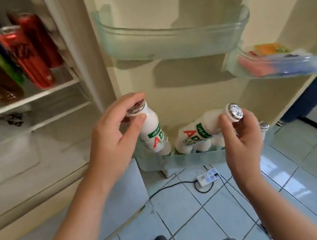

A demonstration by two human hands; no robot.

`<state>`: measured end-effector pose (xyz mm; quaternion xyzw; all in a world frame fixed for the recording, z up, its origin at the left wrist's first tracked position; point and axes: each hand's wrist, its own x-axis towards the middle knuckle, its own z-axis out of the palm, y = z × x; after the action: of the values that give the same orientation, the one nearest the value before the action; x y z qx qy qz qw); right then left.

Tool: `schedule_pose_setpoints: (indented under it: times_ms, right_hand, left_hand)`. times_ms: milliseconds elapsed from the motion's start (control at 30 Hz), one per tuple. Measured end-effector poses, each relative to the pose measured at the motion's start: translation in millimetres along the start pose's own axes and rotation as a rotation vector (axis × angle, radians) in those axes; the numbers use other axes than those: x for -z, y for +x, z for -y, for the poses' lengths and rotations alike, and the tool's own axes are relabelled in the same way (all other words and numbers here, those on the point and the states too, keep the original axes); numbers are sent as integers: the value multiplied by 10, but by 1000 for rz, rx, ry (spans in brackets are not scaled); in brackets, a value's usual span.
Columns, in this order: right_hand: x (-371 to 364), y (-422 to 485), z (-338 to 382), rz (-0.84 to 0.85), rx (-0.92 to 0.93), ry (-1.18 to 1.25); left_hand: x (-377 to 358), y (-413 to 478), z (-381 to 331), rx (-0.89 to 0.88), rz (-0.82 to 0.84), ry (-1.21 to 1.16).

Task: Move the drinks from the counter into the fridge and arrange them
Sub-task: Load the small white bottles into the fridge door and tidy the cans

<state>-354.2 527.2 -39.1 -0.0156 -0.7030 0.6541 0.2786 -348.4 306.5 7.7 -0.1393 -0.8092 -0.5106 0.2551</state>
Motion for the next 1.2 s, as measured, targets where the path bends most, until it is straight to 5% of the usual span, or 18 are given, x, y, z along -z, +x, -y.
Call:
schedule_pose_setpoints:
  times_ms: [267, 833, 1200]
  right_hand:
    - [-262, 392, -85, -56, 76, -91]
    - [-415, 738, -617, 530, -36, -777]
    - [-425, 831, -666, 737, -118, -904]
  left_hand:
    - [-344, 493, 341, -97, 150, 71]
    - [-767, 383, 983, 233, 520, 291]
    - [-830, 393, 1050, 370, 465, 181]
